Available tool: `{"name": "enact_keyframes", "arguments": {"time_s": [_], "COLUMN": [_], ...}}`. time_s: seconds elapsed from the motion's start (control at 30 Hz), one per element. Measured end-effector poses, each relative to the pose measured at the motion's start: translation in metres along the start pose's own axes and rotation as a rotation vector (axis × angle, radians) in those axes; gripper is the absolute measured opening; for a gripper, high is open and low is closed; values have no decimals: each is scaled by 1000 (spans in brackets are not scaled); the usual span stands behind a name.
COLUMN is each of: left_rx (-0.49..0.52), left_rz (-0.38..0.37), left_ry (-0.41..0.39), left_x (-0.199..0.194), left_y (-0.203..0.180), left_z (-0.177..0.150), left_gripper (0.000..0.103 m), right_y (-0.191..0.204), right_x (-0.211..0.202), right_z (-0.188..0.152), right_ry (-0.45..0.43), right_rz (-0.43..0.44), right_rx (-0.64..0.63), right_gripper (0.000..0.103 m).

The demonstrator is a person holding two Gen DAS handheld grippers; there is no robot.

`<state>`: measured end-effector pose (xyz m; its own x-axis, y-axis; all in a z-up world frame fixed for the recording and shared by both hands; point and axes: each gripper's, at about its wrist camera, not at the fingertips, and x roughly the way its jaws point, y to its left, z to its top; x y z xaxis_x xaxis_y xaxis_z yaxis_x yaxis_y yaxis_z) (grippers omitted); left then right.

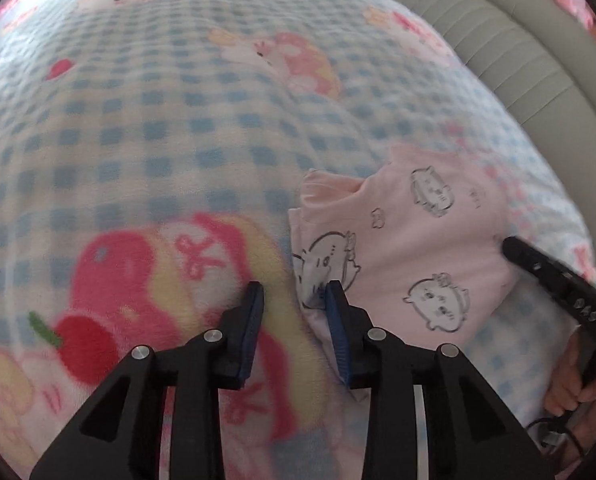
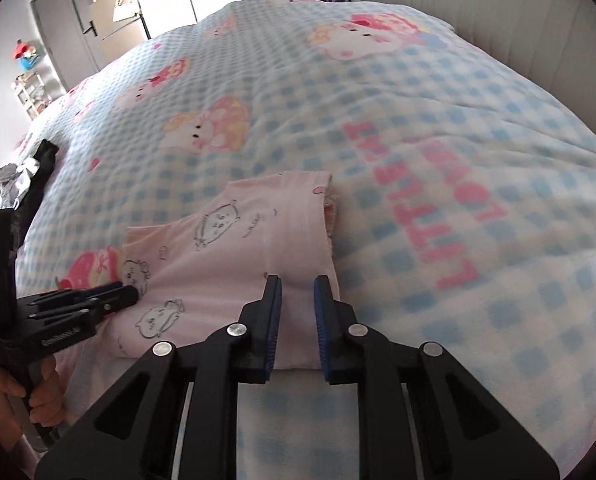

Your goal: Fold clothes

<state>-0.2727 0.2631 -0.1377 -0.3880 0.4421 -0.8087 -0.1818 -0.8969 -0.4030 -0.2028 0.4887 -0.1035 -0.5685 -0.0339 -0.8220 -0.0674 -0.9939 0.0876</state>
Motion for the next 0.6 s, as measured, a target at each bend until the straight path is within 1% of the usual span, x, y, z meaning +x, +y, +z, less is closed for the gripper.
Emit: {"name": "enact_keyframes", "arguments": {"time_s": [0.07,0.13,0.17,0.23,0.27,0.3,0.33,0.4,0.43,0.47,0.5,0.53,0.6], "left_rx": [30,100,133,171,182,192,199,176,163,146,140,137,158], "left_rz": [-48,-59,-44,-2,24,50,68,40,27,20,24,31,84], "left_ry": [-38,-63,-56,-29,-11,8,21,6,-2,-11,-28,-46,-94], "left_x": [-12,-19,-17,-8,-3,3,7,-3,-9,-19,-28,-37,-57], "left_y": [-7,-20,-27,-31,-30,-29,-27,-18,-13,-5,-1,4,11], "left_z": [-2,-5,-7,-10,-12,-14,-15,-15,-15,-14,-12,-9,-3], "left_gripper": [35,39,40,40,42,42,42,42,42,42,41,41,42], "right_y": [5,9,12,16,18,17,13,10,14,21,31,39,57], "right_x": [-4,-7,-9,-13,-14,-7,-6,-13,-20,-28,-37,-44,-56], "right_z": [-1,-2,-3,-4,-5,-9,-14,-17,-16,-14,-12,-9,-1], "right_ry": [-8,-17,-21,-30,-31,-11,4,-5,-16,-29,-45,-60,-85], "right_rz": [-18,-35,-44,-62,-72,-95,-98,-78,-87,-101,-111,-110,-79], "right_rx": [-2,-4,-5,-7,-9,-14,-1,25,14,-11,-39,-56,-70], "right_gripper": [21,27,30,30,30,31,31,31,32,41,55,60,61]}}
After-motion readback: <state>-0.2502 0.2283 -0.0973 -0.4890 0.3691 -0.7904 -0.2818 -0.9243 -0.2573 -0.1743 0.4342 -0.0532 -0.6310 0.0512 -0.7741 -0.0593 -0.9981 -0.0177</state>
